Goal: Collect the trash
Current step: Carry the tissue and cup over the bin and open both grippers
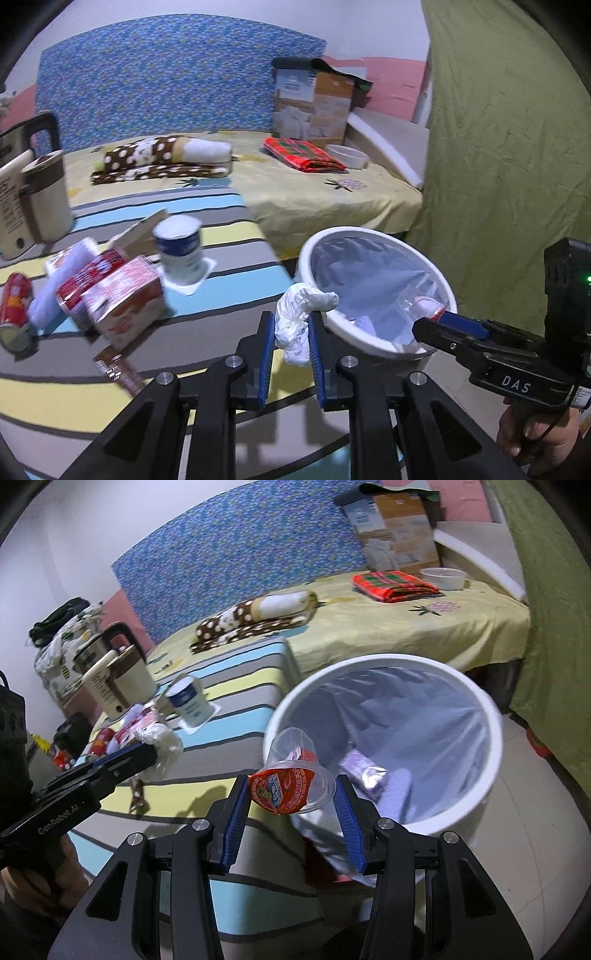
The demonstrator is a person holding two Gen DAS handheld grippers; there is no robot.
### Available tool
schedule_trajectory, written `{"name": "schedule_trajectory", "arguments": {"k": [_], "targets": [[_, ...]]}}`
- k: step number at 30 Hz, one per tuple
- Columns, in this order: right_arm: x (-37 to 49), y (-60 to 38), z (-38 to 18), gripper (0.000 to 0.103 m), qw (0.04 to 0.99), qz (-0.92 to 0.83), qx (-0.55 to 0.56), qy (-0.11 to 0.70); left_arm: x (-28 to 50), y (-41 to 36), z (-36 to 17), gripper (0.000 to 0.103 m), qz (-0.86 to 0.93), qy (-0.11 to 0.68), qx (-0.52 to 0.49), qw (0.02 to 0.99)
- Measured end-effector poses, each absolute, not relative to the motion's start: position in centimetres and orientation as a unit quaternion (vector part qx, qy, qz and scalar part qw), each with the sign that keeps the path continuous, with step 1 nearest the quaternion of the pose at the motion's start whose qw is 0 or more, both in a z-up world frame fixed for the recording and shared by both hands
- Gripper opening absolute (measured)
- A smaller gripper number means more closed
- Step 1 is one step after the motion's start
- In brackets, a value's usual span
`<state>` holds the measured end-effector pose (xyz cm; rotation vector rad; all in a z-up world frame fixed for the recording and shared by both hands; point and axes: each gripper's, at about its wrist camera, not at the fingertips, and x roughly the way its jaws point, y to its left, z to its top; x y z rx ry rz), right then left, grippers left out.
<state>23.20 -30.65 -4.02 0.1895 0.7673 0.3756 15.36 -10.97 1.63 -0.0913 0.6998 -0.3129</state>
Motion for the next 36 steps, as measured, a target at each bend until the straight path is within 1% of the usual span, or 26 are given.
{"name": "schedule_trajectory", "arguments": {"k": [15, 27, 30, 33, 34, 35, 36], "targets": [[24.0, -34.0, -4.8, 0.048, 0.912, 0.133, 0.098, 0.375, 18.7, -16.7, 0.1, 0.019, -0.206, 0.354, -0.026, 0.912], [24.7, -35.5, -5.5, 0.048, 0.911, 0.102, 0.091, 0.388, 20.9, -19.5, -1.6, 0.02, -0.237, 0.365, -0.015, 0.9], [24.8, -35.5, -5.7, 0.048, 0.911, 0.097, 0.088, 0.391, 21.3, -19.7, -2.0, 0.024, -0.238, 0.37, -0.014, 0.898], [24.9, -35.7, -5.8, 0.049, 0.912, 0.093, 0.084, 0.39, 21.6, -19.7, -2.2, 0.031, -0.24, 0.373, -0.019, 0.896], [24.8, -35.7, -5.8, 0.049, 0.913, 0.093, 0.084, 0.389, 21.7, -19.7, -2.2, 0.036, -0.24, 0.373, -0.022, 0.896], [24.8, -35.8, -5.8, 0.051, 0.913, 0.092, 0.084, 0.388, 21.7, -19.6, -2.2, 0.038, -0.241, 0.373, -0.025, 0.896], [24.7, -35.8, -5.7, 0.055, 0.914, 0.092, 0.085, 0.386, 21.8, -19.5, -2.1, 0.039, -0.24, 0.373, -0.027, 0.896]]}}
